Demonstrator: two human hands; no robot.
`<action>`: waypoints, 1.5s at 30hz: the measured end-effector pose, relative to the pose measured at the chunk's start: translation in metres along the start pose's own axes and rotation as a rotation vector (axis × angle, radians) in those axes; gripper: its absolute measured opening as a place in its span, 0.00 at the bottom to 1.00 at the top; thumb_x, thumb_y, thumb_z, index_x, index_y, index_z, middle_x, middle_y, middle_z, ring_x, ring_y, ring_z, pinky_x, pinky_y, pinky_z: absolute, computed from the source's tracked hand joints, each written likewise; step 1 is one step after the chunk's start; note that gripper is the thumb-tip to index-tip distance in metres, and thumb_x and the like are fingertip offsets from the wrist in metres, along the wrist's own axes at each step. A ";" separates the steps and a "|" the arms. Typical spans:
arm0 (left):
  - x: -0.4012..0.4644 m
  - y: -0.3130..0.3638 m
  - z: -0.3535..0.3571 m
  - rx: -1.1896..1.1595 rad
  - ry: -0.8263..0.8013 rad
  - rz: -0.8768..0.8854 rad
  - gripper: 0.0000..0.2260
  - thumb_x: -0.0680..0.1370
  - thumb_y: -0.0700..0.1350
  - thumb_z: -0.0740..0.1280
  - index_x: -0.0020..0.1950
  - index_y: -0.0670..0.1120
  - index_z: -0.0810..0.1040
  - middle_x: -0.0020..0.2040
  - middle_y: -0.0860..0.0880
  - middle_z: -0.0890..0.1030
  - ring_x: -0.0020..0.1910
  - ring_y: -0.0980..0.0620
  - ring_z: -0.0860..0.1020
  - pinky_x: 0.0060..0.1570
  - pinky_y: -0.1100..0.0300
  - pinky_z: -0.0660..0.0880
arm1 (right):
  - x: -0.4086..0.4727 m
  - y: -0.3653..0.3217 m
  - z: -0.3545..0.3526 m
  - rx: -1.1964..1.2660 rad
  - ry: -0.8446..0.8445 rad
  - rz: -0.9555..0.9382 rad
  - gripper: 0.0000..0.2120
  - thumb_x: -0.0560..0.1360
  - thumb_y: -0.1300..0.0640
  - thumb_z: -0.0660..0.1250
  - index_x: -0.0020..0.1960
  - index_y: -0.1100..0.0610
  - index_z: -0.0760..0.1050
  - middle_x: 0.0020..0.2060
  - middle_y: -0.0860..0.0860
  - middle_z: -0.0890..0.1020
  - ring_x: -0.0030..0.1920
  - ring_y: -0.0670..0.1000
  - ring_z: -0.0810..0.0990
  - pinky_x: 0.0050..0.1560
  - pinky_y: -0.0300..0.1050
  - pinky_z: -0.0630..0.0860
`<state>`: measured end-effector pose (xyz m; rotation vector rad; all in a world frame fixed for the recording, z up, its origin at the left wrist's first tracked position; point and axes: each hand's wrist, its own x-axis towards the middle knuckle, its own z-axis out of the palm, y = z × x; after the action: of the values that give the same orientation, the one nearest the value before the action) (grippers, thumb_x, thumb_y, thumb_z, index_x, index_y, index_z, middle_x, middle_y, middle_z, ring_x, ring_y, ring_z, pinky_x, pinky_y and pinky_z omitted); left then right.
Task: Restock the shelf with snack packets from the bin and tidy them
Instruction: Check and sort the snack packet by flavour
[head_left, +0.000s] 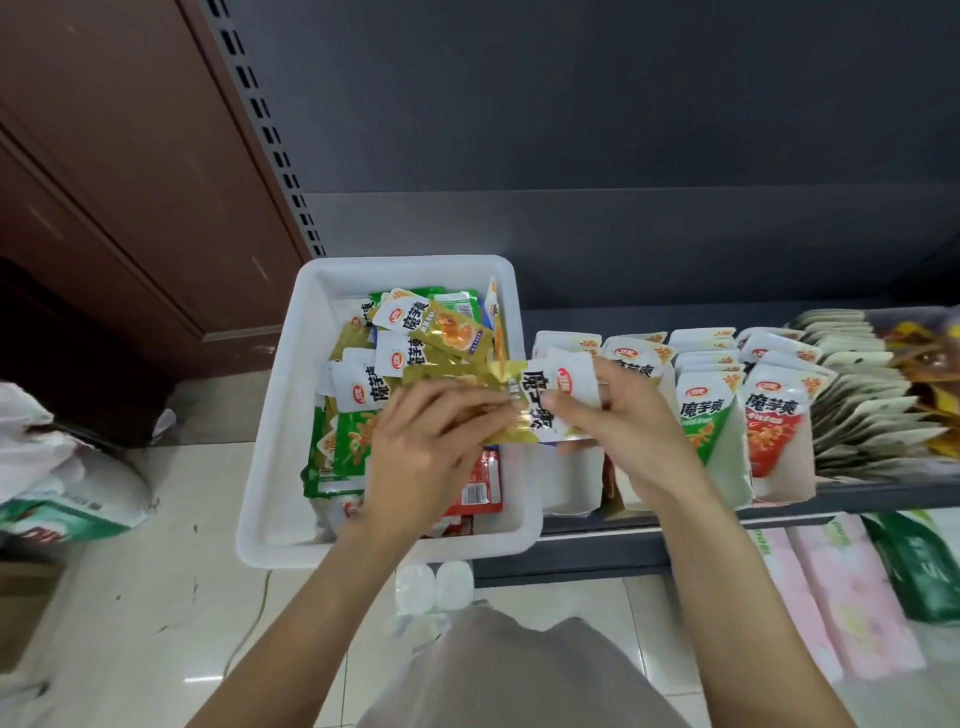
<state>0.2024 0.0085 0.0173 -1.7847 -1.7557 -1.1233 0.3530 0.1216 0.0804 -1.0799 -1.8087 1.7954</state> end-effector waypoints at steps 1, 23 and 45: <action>0.003 0.007 0.006 -0.011 -0.036 0.026 0.17 0.73 0.38 0.71 0.59 0.52 0.78 0.56 0.55 0.79 0.53 0.49 0.75 0.51 0.55 0.72 | -0.005 0.002 -0.013 -0.056 0.039 -0.044 0.08 0.74 0.60 0.69 0.52 0.54 0.77 0.42 0.48 0.84 0.41 0.47 0.83 0.33 0.42 0.80; 0.006 0.081 0.115 0.083 -0.750 -0.263 0.18 0.78 0.55 0.63 0.66 0.52 0.73 0.61 0.51 0.70 0.64 0.53 0.66 0.63 0.60 0.66 | 0.063 0.048 -0.107 -1.375 0.148 -0.361 0.13 0.77 0.60 0.62 0.60 0.53 0.73 0.50 0.54 0.81 0.49 0.58 0.80 0.40 0.44 0.68; -0.060 -0.041 -0.002 0.314 -0.687 -0.689 0.25 0.66 0.50 0.76 0.61 0.46 0.77 0.55 0.46 0.78 0.56 0.42 0.74 0.57 0.47 0.71 | 0.041 0.064 0.061 -1.123 -0.344 -0.441 0.20 0.78 0.55 0.62 0.69 0.56 0.68 0.63 0.52 0.75 0.61 0.54 0.74 0.56 0.49 0.73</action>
<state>0.1688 -0.0260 -0.0379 -1.4864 -2.9036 -0.3654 0.2993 0.1035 0.0012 -0.5514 -3.0718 0.6442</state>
